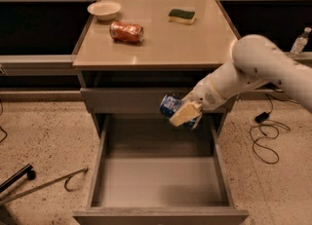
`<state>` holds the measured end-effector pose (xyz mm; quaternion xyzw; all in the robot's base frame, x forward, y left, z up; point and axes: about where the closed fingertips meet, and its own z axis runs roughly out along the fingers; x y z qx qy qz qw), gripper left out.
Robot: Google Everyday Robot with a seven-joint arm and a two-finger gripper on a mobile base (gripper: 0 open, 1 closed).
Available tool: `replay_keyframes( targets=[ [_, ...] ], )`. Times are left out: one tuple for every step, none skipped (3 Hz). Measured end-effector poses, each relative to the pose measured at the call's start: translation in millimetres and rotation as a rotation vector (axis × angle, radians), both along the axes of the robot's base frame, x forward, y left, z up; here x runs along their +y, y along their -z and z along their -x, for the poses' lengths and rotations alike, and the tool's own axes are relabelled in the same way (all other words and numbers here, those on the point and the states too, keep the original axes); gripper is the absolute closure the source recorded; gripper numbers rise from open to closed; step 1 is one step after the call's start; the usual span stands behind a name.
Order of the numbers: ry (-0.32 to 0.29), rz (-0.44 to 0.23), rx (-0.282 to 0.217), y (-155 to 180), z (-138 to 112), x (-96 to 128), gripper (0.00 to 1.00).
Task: Place pepsi can into middle drawer
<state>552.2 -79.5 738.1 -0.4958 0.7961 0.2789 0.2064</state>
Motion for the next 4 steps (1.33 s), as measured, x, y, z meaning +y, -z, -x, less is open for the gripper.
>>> replay_keyframes(
  targets=[
    [-0.039,-0.025,0.075,70.8,37.5,35.8,1.0],
    [-0.039,-0.026,0.074,70.5,37.3,35.8,1.0],
    [-0.018,-0.037,0.057,78.3,42.2,39.0,1.0],
    [0.025,-0.073,0.069,130.6,60.9,48.6,1.0]
  ],
)
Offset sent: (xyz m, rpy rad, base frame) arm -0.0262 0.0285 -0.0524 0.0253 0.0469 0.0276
